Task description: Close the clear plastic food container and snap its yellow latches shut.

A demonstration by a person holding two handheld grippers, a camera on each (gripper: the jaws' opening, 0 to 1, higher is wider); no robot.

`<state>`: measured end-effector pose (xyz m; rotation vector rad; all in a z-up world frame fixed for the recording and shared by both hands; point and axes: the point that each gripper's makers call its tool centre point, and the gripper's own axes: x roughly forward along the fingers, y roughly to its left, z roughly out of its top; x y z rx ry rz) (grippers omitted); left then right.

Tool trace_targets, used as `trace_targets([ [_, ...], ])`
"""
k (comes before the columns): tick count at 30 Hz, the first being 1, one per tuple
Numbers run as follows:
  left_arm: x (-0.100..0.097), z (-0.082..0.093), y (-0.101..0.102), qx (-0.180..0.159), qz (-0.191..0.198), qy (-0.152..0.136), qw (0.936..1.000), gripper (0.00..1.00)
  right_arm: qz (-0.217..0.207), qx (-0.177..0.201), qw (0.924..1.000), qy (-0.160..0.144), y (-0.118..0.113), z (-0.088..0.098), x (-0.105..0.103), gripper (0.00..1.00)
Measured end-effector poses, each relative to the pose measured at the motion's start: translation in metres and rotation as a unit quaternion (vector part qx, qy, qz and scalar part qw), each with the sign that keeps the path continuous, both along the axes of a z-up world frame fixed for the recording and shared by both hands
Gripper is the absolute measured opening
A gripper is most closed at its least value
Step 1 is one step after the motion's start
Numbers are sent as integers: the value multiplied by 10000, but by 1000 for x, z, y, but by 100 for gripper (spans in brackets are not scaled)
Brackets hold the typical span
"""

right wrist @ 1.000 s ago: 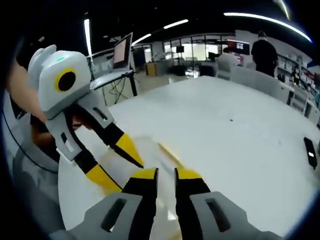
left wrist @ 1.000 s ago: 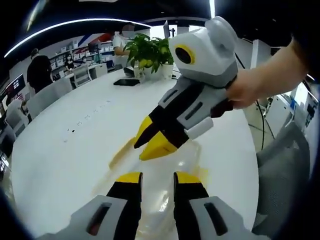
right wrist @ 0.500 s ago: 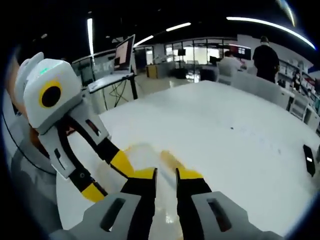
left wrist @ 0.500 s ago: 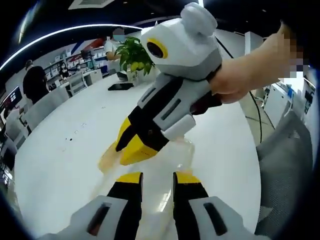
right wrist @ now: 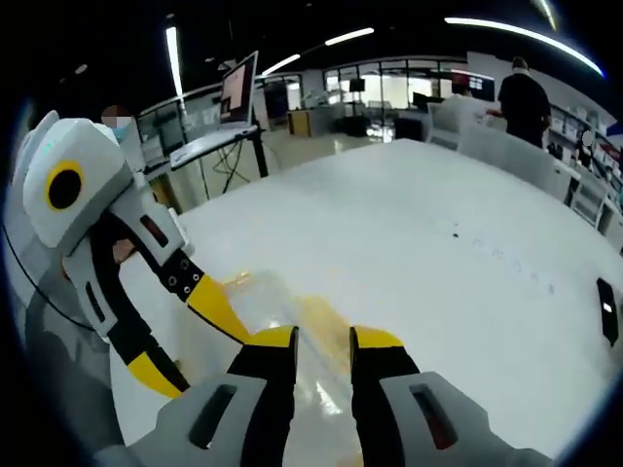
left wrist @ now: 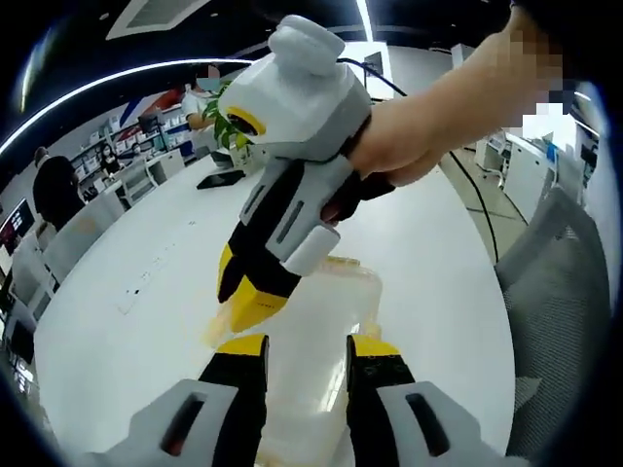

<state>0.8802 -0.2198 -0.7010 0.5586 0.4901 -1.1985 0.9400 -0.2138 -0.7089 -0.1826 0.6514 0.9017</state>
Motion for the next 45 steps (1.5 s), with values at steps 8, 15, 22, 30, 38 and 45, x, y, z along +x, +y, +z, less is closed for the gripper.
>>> trace_targets([
  [8,-1,5,2,-41,-131,28,9999,29,161,-30,9998,131,0,0,-1,19],
  [15,-18,7,-6,64,-693,19,9976,30,299,-46,9994,160,2,0,-4,17],
  [22,-29,-7,-5,672,-1360,-250,9881,30,585,-85,9978,312,5,0,-9,18],
  [30,-29,-15,-4,958,-1528,-394,9828,30,873,-107,9950,482,4,-1,-14,20],
  [38,-26,-14,-4,991,-1560,-484,9816,29,1236,-282,9900,622,5,-1,-16,22],
  [45,-26,-15,-4,1165,-1683,-672,9765,29,1710,-524,9805,817,8,-2,-17,22],
])
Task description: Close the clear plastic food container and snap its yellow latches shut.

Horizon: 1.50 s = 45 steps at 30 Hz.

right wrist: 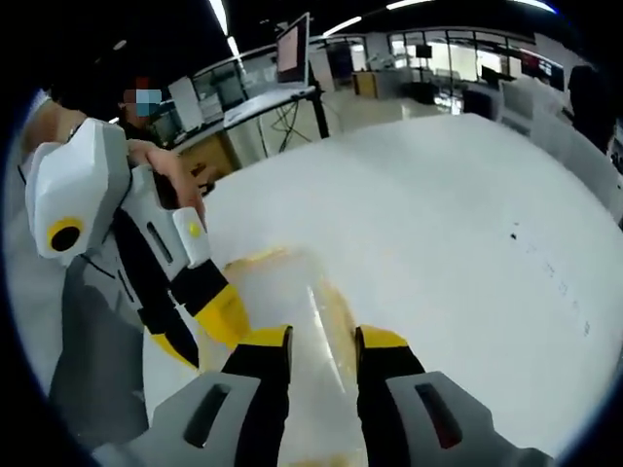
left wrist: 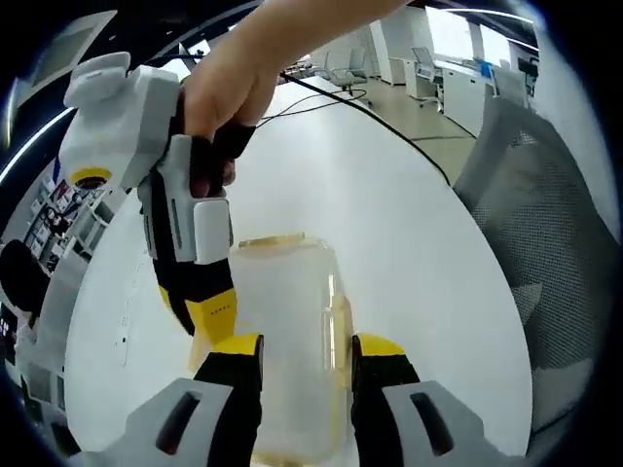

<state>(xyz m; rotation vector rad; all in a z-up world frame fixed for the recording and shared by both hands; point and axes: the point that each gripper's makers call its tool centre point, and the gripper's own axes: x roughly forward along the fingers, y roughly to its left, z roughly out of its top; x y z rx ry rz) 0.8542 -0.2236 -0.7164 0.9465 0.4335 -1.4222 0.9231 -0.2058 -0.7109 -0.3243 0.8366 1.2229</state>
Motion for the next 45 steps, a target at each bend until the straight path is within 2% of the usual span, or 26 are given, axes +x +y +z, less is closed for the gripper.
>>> trace_targets([
  [3,0,-1,0,93,-90,-93,9999,30,337,-196,9992,111,2,-1,-1,23],
  [7,1,-1,0,109,-73,-61,9999,30,627,-409,9968,283,3,-2,-1,23],
  [17,1,0,1,192,-86,-14,9998,30,940,-643,9924,475,1,-5,3,25],
  [22,1,0,-1,416,-123,-32,9991,30,1128,-802,9879,703,2,-7,2,28],
  [29,3,-2,-4,700,-209,-111,9973,33,1504,-1130,9796,702,4,-8,1,28],
  [36,3,-3,-4,907,-258,-170,9954,33,1606,-1155,9767,833,3,-10,0,28],
  [45,2,-5,-5,1090,-190,-298,9934,33,1577,-1087,9772,917,1,-11,-1,27],
])
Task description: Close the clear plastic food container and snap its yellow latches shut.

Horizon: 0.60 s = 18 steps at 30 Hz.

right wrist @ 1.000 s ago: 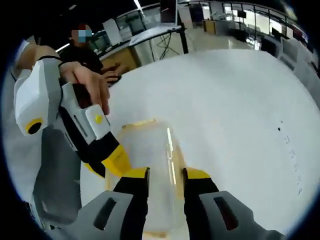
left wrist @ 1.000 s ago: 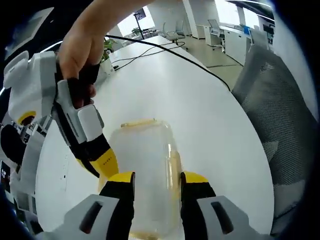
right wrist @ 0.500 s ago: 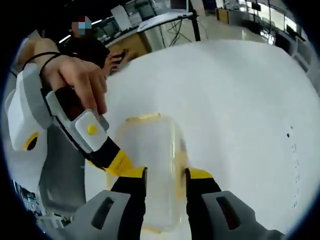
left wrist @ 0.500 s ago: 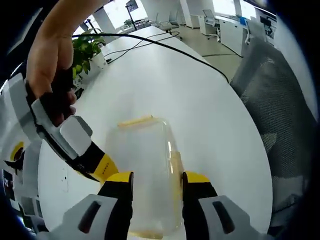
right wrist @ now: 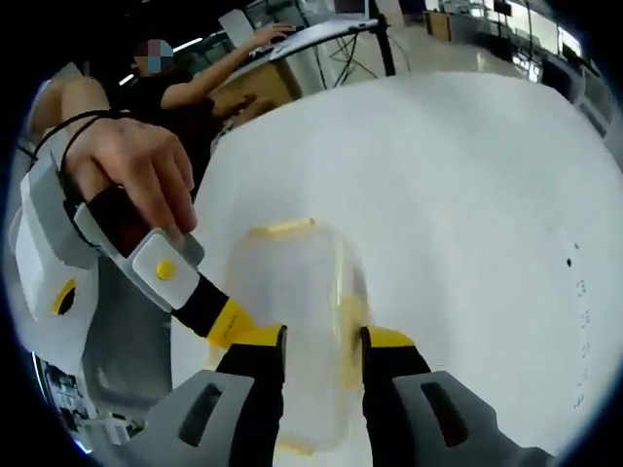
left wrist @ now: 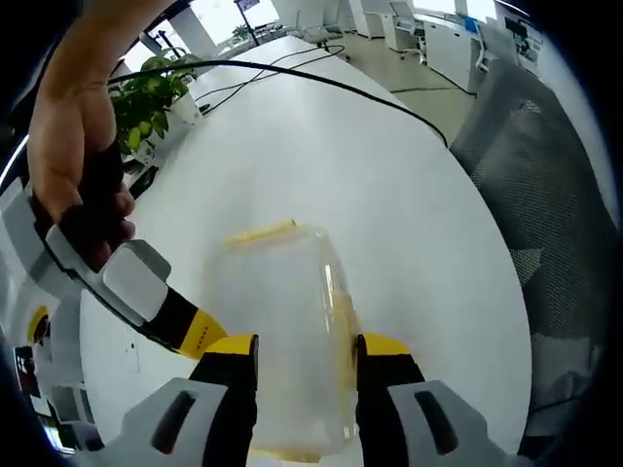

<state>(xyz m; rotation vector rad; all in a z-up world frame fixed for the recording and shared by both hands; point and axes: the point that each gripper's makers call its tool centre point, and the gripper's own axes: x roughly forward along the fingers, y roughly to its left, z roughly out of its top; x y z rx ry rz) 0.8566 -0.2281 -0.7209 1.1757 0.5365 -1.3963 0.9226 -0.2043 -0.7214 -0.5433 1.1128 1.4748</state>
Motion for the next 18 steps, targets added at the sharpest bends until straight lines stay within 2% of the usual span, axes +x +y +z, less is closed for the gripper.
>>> trace_targets([
  [11,1,-2,0,58,171,-105,9998,33,-30,88,9999,43,1,-2,1,27],
  [15,1,-2,1,95,174,-136,9997,33,-49,70,9998,161,1,-3,3,28],
  [18,1,-1,1,108,179,-150,9997,33,-90,69,9995,282,2,-5,3,32],
])
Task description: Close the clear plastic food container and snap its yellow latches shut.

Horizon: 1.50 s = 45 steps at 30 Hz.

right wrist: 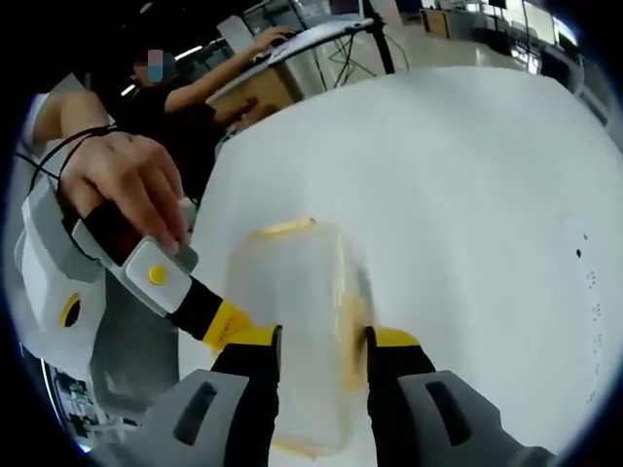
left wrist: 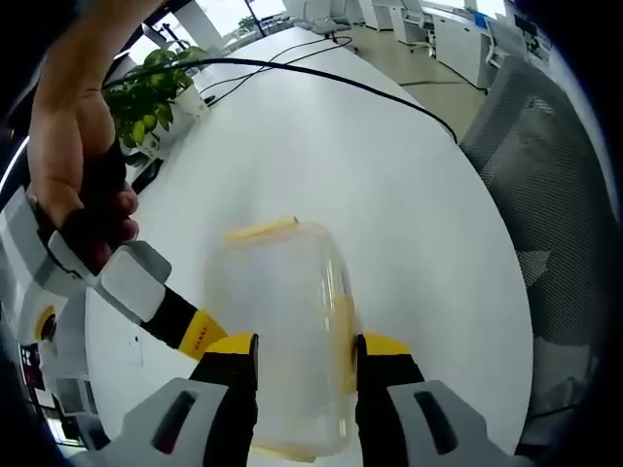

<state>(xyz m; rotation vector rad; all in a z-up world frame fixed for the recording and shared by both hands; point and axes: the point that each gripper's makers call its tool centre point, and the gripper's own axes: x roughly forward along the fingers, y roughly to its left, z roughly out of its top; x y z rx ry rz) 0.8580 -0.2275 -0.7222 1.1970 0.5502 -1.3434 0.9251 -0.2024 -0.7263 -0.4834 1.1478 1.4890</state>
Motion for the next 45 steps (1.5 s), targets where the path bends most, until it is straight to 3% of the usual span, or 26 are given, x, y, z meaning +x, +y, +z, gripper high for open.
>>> trace_targets([
  [10,1,0,0,-52,2,49,10000,33,5,-31,10000,45,0,-1,0,32],
  [24,2,-2,-1,-18,142,-160,9998,29,-44,-157,9998,77,0,-2,0,29],
  [27,2,0,-1,33,166,-145,9998,29,-121,-194,9996,186,-1,-2,-3,28],
  [28,4,2,-3,-31,252,-188,9995,29,-63,-470,9983,351,-12,-4,-12,26],
  [29,0,-4,-6,-46,275,-95,9996,29,11,-172,9996,218,-2,-8,-12,26],
  [35,-1,-2,-5,-97,270,-118,9995,29,-63,-206,9996,183,-4,-17,-22,26],
  [45,-3,-1,-5,-48,53,-320,9995,31,-66,-98,9998,129,0,-12,-22,30],
])
